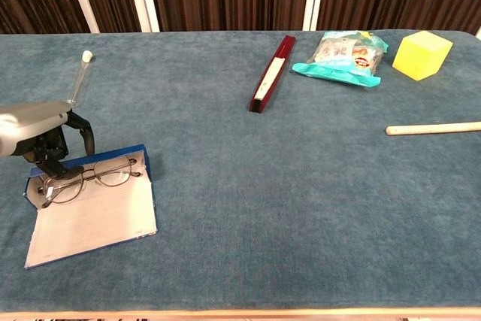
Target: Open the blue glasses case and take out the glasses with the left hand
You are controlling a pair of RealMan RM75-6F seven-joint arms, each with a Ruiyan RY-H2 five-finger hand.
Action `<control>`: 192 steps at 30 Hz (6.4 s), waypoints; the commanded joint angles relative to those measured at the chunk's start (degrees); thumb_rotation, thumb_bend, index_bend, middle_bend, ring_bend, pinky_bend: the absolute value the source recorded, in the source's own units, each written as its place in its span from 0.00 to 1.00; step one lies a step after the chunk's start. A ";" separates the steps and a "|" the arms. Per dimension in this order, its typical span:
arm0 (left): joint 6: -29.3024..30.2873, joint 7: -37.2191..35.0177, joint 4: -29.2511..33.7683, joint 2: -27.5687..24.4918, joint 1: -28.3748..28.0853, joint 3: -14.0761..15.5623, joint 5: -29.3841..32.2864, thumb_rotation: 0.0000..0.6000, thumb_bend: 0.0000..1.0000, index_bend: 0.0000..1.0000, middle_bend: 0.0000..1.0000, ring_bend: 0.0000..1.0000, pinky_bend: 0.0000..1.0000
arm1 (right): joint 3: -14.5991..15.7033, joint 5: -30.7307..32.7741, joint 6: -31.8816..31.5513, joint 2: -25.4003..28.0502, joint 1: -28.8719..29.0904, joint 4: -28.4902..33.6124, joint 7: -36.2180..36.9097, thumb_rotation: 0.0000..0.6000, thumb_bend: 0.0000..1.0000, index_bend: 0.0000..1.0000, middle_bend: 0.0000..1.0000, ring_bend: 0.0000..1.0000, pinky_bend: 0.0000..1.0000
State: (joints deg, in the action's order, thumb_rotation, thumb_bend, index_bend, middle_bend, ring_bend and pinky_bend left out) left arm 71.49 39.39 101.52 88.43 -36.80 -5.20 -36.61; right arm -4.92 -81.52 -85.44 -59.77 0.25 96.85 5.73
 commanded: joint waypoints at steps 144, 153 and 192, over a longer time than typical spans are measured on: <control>0.71 2.46 -6.75 6.91 5.60 -3.93 -10.57 1.00 0.29 0.51 1.00 0.97 1.00 | -0.14 -0.02 -0.03 0.01 0.09 0.09 0.06 1.00 0.18 0.00 0.00 0.00 0.19; 1.15 1.87 -8.01 8.85 5.49 -4.29 -9.46 1.00 0.29 0.50 1.00 0.97 1.00 | -0.10 -0.09 -0.07 0.02 0.08 0.09 0.10 1.00 0.18 0.00 0.00 0.00 0.19; 0.88 2.57 -7.18 10.80 3.48 -5.41 -8.35 1.00 0.48 0.61 1.00 0.98 1.00 | -0.10 -0.16 -0.10 0.05 0.09 0.08 0.31 1.00 0.18 0.00 0.00 0.00 0.19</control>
State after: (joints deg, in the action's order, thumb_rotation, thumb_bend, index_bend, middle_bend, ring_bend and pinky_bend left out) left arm 72.32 41.79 94.12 99.07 -33.10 -10.41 -44.87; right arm -5.02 -81.68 -85.54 -59.72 0.35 96.93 6.04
